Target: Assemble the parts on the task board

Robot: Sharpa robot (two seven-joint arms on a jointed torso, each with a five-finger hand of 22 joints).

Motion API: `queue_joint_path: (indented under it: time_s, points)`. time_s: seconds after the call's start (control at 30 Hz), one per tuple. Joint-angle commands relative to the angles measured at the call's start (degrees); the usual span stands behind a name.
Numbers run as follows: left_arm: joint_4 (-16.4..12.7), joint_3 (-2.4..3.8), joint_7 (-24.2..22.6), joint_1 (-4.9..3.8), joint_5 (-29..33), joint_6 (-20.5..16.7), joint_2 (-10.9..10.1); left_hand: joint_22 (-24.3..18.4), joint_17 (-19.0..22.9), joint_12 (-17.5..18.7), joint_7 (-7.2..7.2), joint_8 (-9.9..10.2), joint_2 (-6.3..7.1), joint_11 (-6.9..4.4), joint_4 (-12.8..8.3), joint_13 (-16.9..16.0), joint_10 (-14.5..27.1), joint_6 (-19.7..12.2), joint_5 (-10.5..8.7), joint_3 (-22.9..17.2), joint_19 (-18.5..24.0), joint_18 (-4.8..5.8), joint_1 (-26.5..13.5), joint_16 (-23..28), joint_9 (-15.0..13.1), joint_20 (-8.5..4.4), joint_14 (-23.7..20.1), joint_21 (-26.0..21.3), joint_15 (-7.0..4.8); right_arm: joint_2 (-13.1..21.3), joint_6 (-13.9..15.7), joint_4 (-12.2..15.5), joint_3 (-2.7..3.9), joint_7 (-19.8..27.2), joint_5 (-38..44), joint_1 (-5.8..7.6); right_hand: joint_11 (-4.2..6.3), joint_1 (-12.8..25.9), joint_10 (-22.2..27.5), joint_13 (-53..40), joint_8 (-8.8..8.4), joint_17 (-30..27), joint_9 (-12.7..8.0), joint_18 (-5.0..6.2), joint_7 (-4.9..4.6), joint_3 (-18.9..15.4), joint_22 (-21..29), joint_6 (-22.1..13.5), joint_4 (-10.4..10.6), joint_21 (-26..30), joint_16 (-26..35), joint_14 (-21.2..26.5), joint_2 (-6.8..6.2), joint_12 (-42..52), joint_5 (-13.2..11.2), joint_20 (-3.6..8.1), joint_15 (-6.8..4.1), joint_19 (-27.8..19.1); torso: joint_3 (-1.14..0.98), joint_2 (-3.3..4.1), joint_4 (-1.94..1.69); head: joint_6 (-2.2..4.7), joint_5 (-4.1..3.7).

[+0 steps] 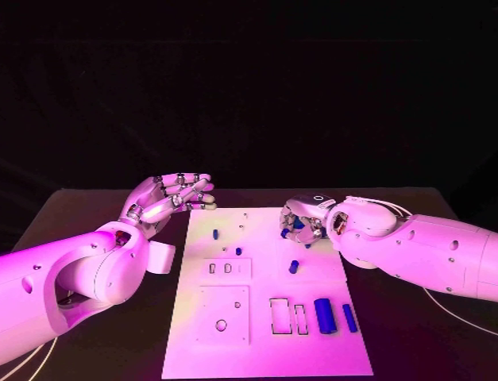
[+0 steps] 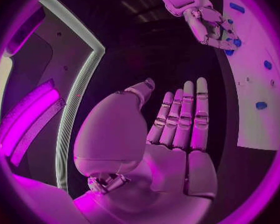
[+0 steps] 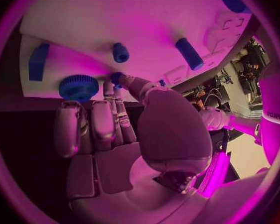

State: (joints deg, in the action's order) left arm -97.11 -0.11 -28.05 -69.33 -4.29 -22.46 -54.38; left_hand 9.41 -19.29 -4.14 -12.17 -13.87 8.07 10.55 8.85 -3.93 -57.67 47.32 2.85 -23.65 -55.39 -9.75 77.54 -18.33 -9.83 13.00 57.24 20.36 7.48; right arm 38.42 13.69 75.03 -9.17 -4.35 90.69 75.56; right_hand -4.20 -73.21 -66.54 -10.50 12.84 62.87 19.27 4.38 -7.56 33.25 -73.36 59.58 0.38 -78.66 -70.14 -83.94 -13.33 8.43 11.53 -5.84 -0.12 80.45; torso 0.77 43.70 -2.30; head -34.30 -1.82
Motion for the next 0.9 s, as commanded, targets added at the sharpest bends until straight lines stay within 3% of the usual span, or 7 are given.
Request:
queue_joint_path:
  time_s: [0.03, 0.63, 0.9]
  points:
    - [-0.1, 0.06, -0.2, -0.15, 0.4, 1.3, 0.1, 0.1, -0.1, 0.2, -1.73, 0.1, 0.08, 0.06, 0.1, -0.1, -0.1, 0.1, 0.27, -0.2, -0.1, -0.51, -0.6, -0.2, -0.1, -0.14, 0.0, 0.3, -0.04, -0.4, -1.0, -0.1, -0.07, -0.3, 1.0, -0.13, 0.03, 0.0, -0.4, -0.1, 0.25, 0.1, 0.2, -0.83, -0.02, 0.4, -0.1, 0.4, -0.1, -0.4, -0.3, -1.8, 0.69, 0.4, -0.1, 0.13, -0.31, 0.2, -0.03, 0.15, -0.06, 0.11, -0.05]
    - [-0.1, 0.06, 0.1, -0.17, 1.0, 1.9, 0.1, 0.2, -0.4, 0.2, -1.78, 0.1, -0.04, 0.1, 0.1, -0.1, 0.0, 0.1, 0.26, -0.3, 0.1, -0.48, -0.7, -0.5, -0.1, -0.14, -0.3, 0.6, 0.0, -1.7, -0.1, -1.0, -0.08, -2.4, 2.2, -0.35, -0.05, 0.8, 0.1, -0.1, 0.61, 0.4, 1.0, -0.91, 0.01, 0.5, -0.6, 0.4, 0.3, -0.7, -0.9, -1.7, 0.39, 0.1, -0.3, 0.12, -0.23, 0.3, 0.0, 0.34, -0.06, 0.04, 0.59]
    - [0.1, 0.06, 0.3, -0.19, 1.1, 2.0, 0.2, 0.2, -0.5, 0.2, -1.79, 0.1, -0.07, 0.11, 0.1, -0.1, 0.0, 0.1, 0.26, -0.3, 0.2, -0.47, -0.7, -0.6, -0.1, -0.13, -0.4, 0.6, 0.01, -1.5, 5.5, 0.3, -0.06, -2.6, -0.2, -0.35, 0.66, 1.0, -1.9, -0.7, 2.22, 1.3, 3.0, -1.2, 0.79, 1.2, -2.5, 1.7, 0.5, -1.9, -2.2, -1.8, 1.19, 0.9, 0.6, 0.43, -0.74, 1.1, -0.04, 0.41, -0.07, 0.23, 0.68]
